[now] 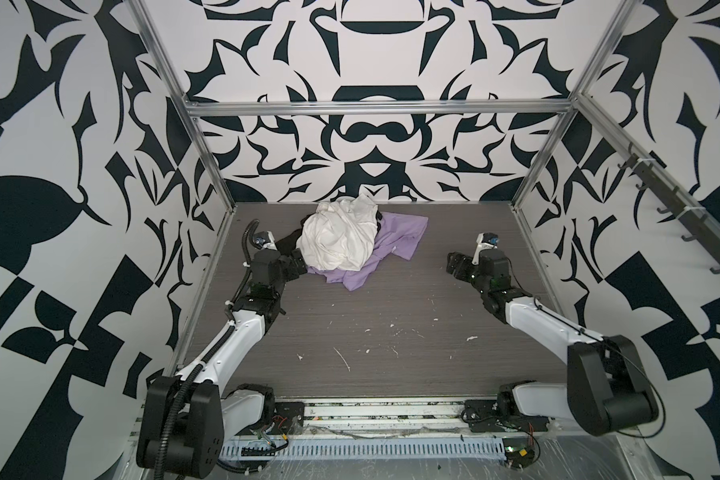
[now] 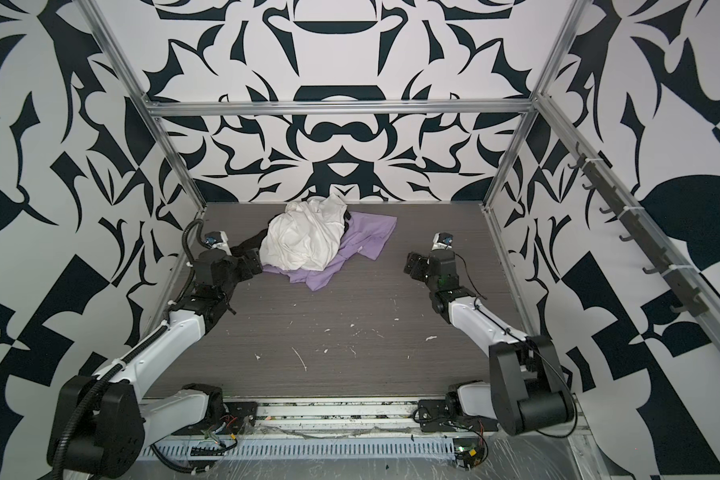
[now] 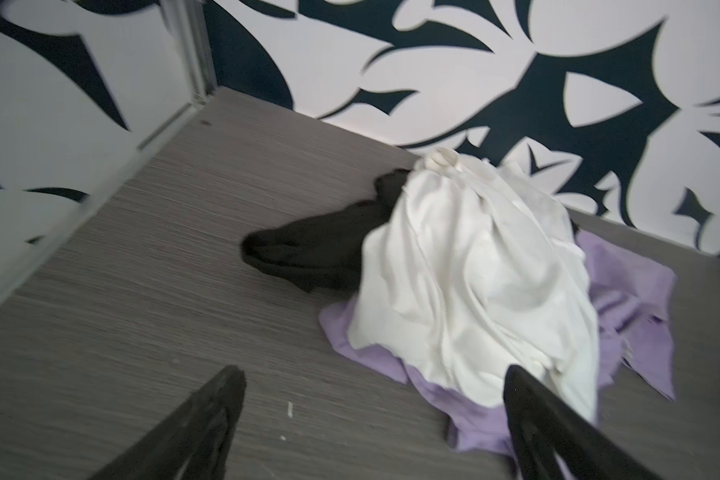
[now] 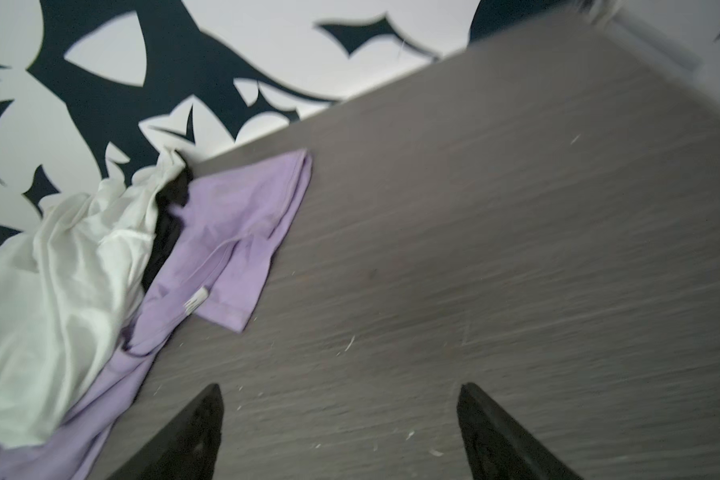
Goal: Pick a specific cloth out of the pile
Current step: 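Move both grippers forward toward the lavender shirt under the white shirt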
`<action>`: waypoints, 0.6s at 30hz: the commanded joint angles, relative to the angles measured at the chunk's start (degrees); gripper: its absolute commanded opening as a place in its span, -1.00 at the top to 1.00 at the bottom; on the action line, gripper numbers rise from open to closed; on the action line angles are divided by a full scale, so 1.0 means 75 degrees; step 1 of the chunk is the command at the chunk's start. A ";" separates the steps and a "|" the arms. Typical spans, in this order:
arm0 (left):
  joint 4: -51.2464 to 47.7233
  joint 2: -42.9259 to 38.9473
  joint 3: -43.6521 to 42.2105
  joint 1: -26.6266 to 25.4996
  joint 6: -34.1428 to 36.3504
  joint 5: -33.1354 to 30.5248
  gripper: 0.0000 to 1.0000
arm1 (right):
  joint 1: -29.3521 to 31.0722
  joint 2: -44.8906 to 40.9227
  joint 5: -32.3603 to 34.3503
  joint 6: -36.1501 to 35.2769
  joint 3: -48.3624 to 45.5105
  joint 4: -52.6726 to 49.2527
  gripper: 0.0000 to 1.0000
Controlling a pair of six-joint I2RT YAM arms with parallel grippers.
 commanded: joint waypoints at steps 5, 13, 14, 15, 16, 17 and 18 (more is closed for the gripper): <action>-0.1424 0.0467 0.0854 -0.0598 -0.0377 0.1892 -0.92 | 0.0243 0.1450 -0.2346 0.2116 0.0891 0.0304 -0.61; -0.1968 0.1108 0.1358 -0.0861 -0.0779 0.2496 -0.86 | 0.0824 0.2618 -0.2761 0.2421 0.2042 0.0459 -0.48; -0.1958 0.1207 0.1382 -0.0905 -0.0856 0.2527 -0.86 | 0.1035 0.2812 -0.2765 0.2484 0.2257 0.0363 -0.41; -0.1947 0.1302 0.1400 -0.0932 -0.0910 0.2537 -0.86 | 0.1247 0.2972 -0.2716 0.2605 0.2447 0.0340 -0.38; -0.1931 0.1418 0.1416 -0.0946 -0.0967 0.2554 -0.85 | 0.1494 0.3209 -0.2690 0.2761 0.2653 0.0383 -0.37; -0.1907 0.1539 0.1454 -0.0965 -0.0990 0.2597 -0.84 | 0.1710 0.3438 -0.2658 0.2946 0.2847 0.0411 -0.34; -0.1917 0.1645 0.1500 -0.0968 -0.0992 0.2640 -0.83 | 0.1854 0.3616 -0.2563 0.3192 0.3014 0.0444 -0.31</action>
